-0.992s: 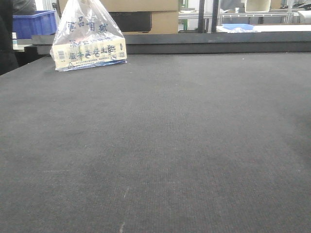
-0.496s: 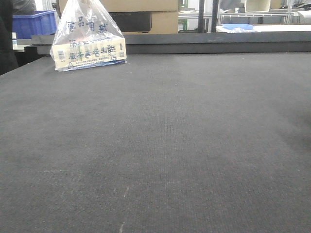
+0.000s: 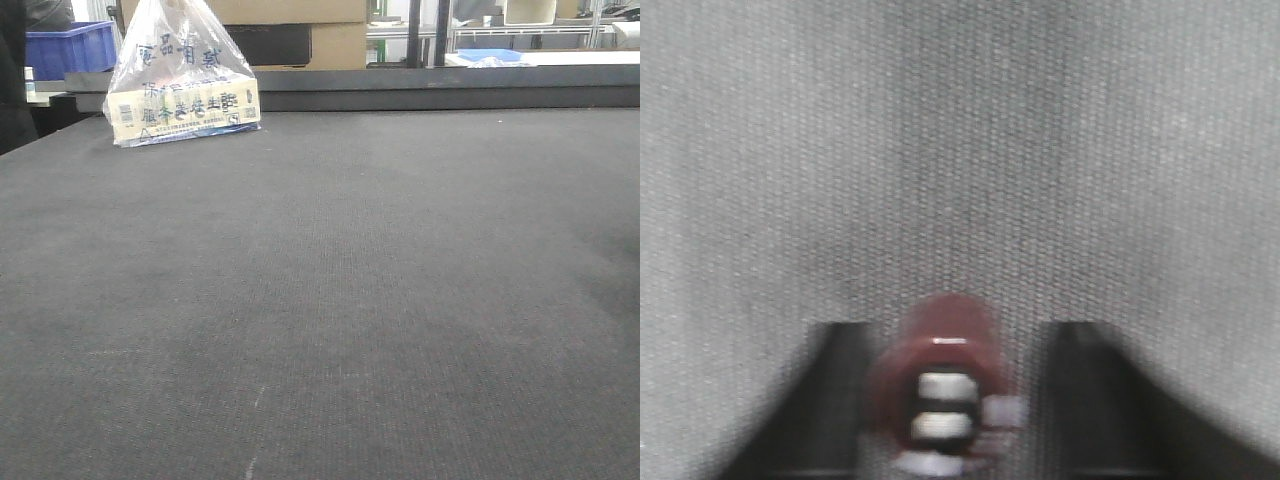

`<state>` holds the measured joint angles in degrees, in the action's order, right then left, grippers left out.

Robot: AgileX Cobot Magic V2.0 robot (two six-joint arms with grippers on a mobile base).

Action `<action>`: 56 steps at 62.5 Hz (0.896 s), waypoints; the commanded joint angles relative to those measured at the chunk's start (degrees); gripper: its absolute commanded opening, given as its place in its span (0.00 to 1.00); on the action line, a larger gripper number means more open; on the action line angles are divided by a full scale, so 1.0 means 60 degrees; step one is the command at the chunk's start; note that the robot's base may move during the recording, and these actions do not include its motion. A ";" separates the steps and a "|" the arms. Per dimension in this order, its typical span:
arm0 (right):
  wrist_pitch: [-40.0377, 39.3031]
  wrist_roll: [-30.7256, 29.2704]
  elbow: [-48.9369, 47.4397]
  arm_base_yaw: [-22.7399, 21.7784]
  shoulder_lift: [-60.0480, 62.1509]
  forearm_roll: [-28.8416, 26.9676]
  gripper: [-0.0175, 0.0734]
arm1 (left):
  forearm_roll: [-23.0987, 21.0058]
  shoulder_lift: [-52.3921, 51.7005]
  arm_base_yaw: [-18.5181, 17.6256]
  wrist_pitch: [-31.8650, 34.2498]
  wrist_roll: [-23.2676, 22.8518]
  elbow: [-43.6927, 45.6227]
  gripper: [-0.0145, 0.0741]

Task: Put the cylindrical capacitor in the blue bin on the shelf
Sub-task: 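Close left gripper on orange cylinder, right gripper on brown capacitor, then lift both held cylinders up off the table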

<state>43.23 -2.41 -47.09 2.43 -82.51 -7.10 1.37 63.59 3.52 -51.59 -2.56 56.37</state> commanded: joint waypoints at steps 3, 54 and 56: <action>-0.0024 -0.0008 -0.0037 0.0004 -0.0054 -0.0015 0.19 | 0.0417 0.0009 0.0020 0.0042 -0.0099 0.0028 0.17; -0.0259 -0.0008 -0.0037 0.0004 -0.0094 -0.0093 0.01 | 0.1945 0.3206 0.0020 0.0407 -0.1157 0.0028 0.82; -0.0282 -0.0008 -0.0037 0.0004 -0.0094 -0.0093 0.01 | 0.1945 0.3293 0.0020 0.0407 -0.1157 0.0028 0.82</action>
<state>43.00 -2.41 -47.09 2.43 -82.65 -7.37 13.13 81.86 3.52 -49.79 -8.98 56.37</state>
